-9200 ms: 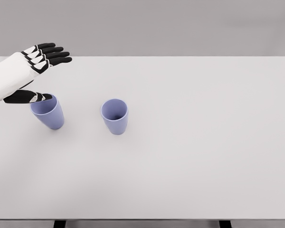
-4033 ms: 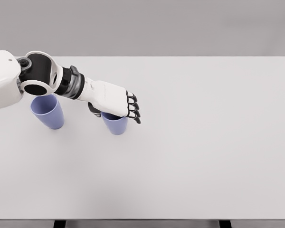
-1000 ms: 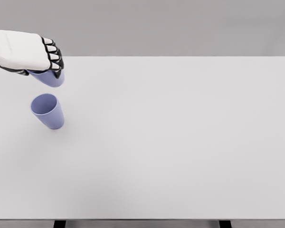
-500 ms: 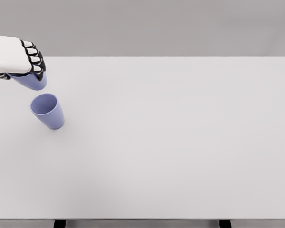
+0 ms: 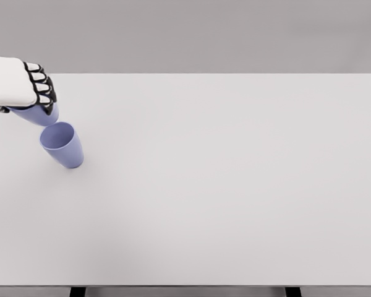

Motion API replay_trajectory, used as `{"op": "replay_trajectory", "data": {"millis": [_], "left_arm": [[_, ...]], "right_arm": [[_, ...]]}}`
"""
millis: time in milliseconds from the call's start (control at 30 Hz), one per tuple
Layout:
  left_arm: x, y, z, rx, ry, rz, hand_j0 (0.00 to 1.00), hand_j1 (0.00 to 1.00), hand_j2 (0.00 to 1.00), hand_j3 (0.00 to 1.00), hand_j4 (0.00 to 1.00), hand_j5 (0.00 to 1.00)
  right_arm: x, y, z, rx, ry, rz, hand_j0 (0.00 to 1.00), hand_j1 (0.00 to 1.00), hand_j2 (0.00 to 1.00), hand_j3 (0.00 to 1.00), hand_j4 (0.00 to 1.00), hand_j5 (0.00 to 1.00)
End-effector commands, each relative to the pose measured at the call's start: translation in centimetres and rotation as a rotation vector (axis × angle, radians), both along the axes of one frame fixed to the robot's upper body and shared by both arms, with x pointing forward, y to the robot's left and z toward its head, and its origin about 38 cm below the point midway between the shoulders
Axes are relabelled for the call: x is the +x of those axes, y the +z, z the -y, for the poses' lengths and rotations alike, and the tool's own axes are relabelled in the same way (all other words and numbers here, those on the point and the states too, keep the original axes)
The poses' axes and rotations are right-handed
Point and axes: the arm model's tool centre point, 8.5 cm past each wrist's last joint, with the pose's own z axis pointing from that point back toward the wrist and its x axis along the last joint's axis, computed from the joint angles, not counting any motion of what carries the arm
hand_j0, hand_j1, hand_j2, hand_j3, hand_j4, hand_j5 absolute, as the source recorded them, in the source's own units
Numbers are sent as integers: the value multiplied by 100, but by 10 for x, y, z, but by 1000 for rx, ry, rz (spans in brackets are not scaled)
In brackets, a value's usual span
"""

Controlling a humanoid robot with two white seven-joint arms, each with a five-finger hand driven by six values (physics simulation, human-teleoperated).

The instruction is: Place the right cup on the left cup with left arm

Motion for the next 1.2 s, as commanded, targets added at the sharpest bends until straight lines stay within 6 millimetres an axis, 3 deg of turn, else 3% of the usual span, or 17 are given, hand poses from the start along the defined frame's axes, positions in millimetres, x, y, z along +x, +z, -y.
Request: {"op": "replay_trajectory", "data": {"millis": [0, 1033, 1167], "left_arm": [[-4, 1, -4, -3, 8, 4, 56, 56, 56, 56, 56, 56], [-10, 3, 1, -101, -1, -49, 55, 55, 55, 55, 55, 55], [-10, -5, 0, -108, 6, -72, 55, 55, 55, 55, 55, 55]], "right_arm": [[0, 0, 0, -1, 0, 0, 100, 100, 100, 100, 100, 100], [0, 0, 0, 1, 0, 0, 100, 100, 100, 100, 100, 100], [0, 0, 0, 1, 0, 0, 100, 100, 100, 100, 100, 100]]}}
